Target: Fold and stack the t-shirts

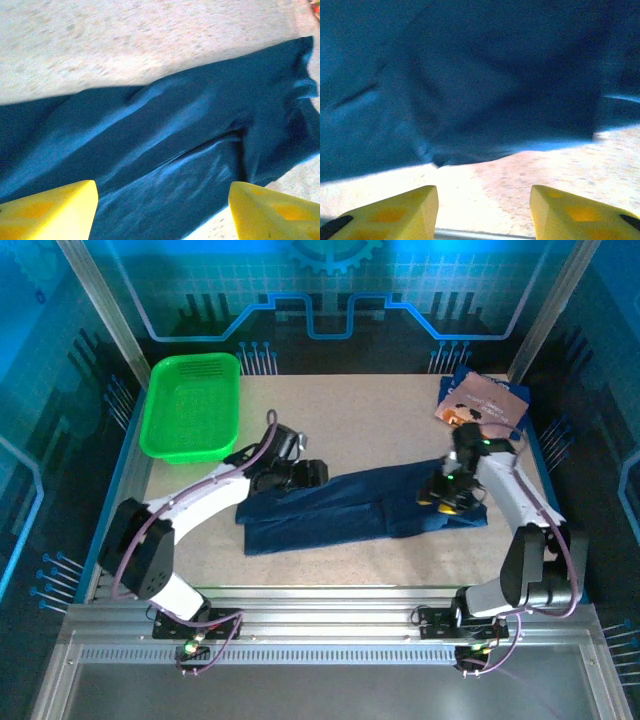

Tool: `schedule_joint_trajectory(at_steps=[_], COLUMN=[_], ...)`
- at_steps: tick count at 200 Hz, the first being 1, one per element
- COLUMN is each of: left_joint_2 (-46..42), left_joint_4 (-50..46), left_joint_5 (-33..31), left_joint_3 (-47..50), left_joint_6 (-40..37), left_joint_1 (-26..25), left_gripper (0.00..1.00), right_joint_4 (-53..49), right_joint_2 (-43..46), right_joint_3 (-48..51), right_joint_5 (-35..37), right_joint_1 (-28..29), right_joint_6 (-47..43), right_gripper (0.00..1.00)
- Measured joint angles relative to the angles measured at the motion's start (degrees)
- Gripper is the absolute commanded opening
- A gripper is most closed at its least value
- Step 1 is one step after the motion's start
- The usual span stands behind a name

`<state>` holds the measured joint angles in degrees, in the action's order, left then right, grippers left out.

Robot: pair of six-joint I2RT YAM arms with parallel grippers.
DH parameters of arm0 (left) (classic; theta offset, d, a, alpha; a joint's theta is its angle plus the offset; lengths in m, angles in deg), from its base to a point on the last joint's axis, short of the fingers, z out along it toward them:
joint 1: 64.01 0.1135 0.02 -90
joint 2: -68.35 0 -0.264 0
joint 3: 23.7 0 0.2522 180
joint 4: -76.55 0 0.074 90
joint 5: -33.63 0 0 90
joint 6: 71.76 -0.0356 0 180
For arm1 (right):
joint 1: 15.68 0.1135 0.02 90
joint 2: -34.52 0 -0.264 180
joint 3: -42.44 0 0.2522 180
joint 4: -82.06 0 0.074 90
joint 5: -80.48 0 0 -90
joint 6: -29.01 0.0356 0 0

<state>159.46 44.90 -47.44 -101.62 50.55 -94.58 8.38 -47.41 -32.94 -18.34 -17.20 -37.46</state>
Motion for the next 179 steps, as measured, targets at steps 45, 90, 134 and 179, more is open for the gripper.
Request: schedule_joint_trajectory(at_steps=[45, 90, 134, 179], left_joint_2=[15.23, 27.89, 36.59, 41.55], left_joint_4=[0.33, 0.04, -0.24, -0.48], left_joint_5=[4.87, 9.40, 12.20, 13.05], left_joint_3=[-17.90, -31.34, -40.37, -45.24], left_joint_6=[-2.93, -3.96, -3.63, -1.51], left_joint_1=[-4.17, -6.64, -7.17, -7.21], left_gripper=[0.70, 0.70, 0.70, 0.69], right_joint_4=[5.97, 13.99, 18.43, 17.70], right_joint_2=[-1.20, -5.01, -11.54, -10.91], right_joint_3=[9.66, 12.85, 12.33, 9.64], right_joint_5=[-3.02, -8.61, -9.79, -8.33], right_joint_1=[-11.98, -14.27, -14.58, -15.82], right_joint_6=[-0.22, -0.61, -0.74, -0.24], right_gripper=[0.49, 0.46, 0.13, 0.05])
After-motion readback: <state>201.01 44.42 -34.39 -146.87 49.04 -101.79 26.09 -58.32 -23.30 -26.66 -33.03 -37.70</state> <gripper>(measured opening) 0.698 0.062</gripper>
